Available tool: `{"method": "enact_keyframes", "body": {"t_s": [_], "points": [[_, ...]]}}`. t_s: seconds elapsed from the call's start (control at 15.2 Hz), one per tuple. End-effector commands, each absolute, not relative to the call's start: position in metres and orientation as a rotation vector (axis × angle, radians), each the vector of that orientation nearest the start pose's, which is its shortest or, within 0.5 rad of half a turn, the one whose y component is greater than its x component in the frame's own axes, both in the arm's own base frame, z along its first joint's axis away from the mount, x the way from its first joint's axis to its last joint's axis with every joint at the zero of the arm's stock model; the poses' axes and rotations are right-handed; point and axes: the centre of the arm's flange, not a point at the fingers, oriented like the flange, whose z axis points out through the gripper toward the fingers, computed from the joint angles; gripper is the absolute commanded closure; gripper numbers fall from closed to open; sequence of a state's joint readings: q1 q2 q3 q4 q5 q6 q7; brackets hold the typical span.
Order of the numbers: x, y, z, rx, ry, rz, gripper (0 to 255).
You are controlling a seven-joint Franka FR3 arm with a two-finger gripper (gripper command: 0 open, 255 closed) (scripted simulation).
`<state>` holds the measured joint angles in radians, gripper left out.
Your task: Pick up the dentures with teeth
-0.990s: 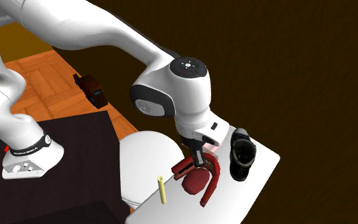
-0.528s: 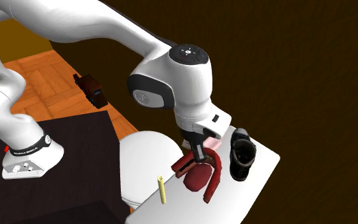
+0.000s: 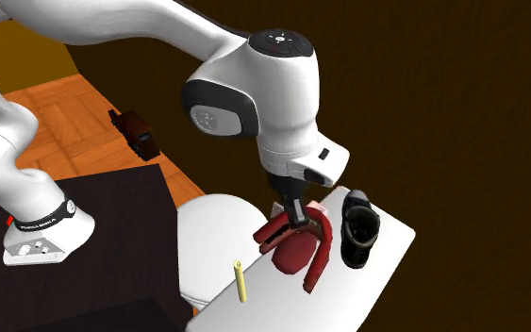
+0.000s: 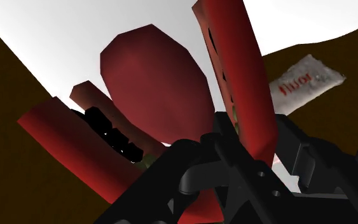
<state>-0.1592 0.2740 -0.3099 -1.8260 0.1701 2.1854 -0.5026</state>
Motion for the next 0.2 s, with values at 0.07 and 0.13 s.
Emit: {"method": "enact_keyframes", "body": {"t_s": [0.07,0.13], "points": [[0.5745,-0.2705,0.4129,-3.128,0.067,-0.186,255],[0.5745,-0.2705,0.4129,-3.128,0.067,-0.186,255]]}}
